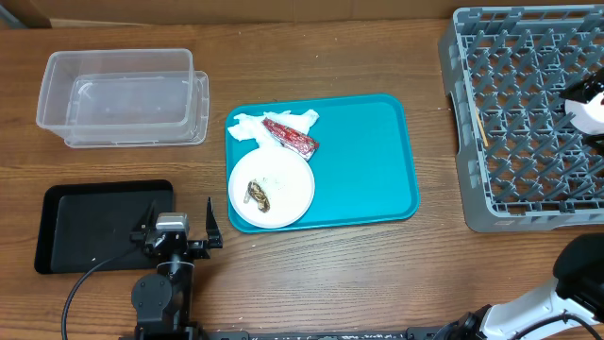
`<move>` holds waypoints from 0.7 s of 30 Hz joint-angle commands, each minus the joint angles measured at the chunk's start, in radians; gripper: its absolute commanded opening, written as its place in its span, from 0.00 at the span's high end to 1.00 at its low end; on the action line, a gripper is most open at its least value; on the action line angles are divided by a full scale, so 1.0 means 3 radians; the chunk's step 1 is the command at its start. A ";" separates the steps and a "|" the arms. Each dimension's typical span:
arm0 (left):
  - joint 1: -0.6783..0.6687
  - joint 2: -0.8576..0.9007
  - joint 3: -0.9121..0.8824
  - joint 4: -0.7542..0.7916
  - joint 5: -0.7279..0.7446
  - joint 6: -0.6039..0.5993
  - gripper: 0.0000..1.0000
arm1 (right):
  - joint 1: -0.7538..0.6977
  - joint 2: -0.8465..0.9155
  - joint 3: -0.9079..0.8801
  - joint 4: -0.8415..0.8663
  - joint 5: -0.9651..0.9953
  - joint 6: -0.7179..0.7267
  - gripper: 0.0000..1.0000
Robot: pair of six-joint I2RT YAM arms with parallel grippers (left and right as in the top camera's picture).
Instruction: Sort waste into correct bins and load items into the dishwasher
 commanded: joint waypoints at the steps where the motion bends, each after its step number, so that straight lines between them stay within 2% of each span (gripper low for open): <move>1: 0.0003 -0.0034 -0.0014 0.0009 0.0010 0.0051 0.00 | 0.0011 -0.0017 0.0020 0.0075 -0.0025 0.0023 0.00; 3: -0.0001 -0.0034 -0.0014 0.0065 0.0173 0.0001 0.00 | 0.0011 -0.0017 0.0020 0.0089 -0.0025 0.0023 0.00; 5: -0.0004 -0.0034 -0.0014 0.0113 0.0638 -0.0215 0.00 | 0.0011 -0.0017 0.0020 0.0123 -0.0024 0.0023 0.00; 7: -0.0004 -0.0033 -0.0014 0.0078 0.0804 -0.0215 0.00 | 0.0013 -0.0017 0.0020 0.0158 -0.0025 0.0023 0.00; 11: -0.0005 -0.0033 -0.0014 0.0308 0.1536 -0.0902 0.00 | 0.0011 -0.0017 0.0020 0.0184 -0.0025 0.0023 0.00; 13: -0.0005 -0.0033 -0.0014 0.0788 0.2026 -0.1134 0.00 | 0.0011 -0.0017 0.0020 0.0184 -0.0025 0.0023 0.00; 17: -0.0003 -0.0033 0.0055 0.1437 0.1926 -0.1525 0.00 | 0.0011 -0.0017 0.0020 0.0184 -0.0025 0.0023 0.00; 21: -0.0003 0.0065 0.0502 0.1165 0.1754 -0.1433 0.00 | 0.0011 -0.0017 0.0020 0.0184 -0.0025 0.0023 0.00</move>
